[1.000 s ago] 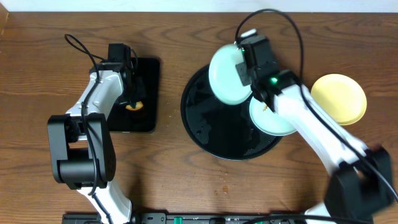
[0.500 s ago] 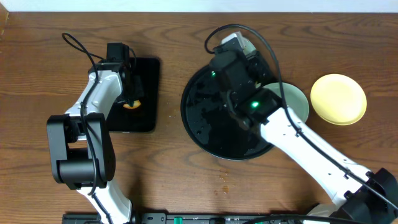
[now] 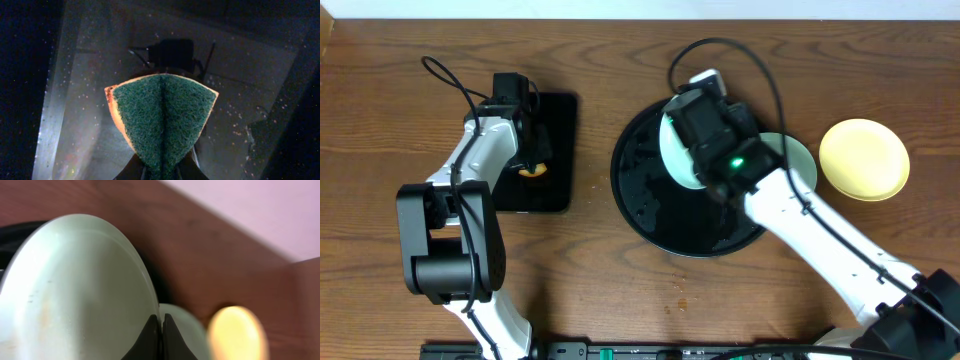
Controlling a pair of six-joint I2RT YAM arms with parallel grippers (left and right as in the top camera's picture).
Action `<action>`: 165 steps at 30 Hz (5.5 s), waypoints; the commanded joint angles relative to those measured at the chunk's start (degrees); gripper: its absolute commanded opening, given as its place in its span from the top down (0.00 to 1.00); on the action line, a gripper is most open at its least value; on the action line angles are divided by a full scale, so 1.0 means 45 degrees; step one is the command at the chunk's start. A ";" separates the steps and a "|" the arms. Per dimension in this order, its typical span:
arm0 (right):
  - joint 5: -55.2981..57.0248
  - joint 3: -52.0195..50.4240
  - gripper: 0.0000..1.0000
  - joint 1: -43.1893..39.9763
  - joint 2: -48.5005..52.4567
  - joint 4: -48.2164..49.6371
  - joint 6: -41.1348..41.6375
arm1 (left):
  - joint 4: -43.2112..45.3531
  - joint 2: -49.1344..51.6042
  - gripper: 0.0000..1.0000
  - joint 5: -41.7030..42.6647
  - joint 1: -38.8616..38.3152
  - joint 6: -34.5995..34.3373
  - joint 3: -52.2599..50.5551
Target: Clean dirty plates on tray and stack at the side
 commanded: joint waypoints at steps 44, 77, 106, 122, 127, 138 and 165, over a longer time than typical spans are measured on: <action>-0.7495 -0.4192 0.85 -0.2579 0.3317 0.8068 0.0452 | -0.0675 0.0311 0.24 -0.0223 0.0102 0.0597 -0.0204; -0.7495 -0.4192 0.83 -0.2574 0.3317 0.8048 0.0452 | 0.4498 0.0573 0.61 -0.0554 0.0102 0.0743 -0.2108; -0.7504 -0.4192 0.62 -0.2574 0.3385 0.7995 0.0452 | 0.5275 0.0539 0.54 -0.0335 0.0102 0.0748 -0.2093; -0.7592 -0.4192 0.73 -0.2565 0.4425 0.8612 -0.0131 | 0.4833 0.0539 0.73 -0.0165 0.0097 0.0748 -0.2093; -0.6407 -0.4192 0.99 -0.2589 0.4279 0.8485 0.0316 | 0.4634 0.0510 0.76 -0.0165 0.0097 0.0753 -0.2093; -0.5255 -0.4192 0.99 -0.2720 0.3279 0.7621 0.2147 | 0.4459 -0.0602 0.92 0.1263 0.0087 0.1622 -0.2093; -0.6309 -0.4192 0.99 -0.2710 0.3283 0.7728 0.1943 | 0.1812 -0.3555 0.92 0.2793 -0.0010 0.1894 -0.0471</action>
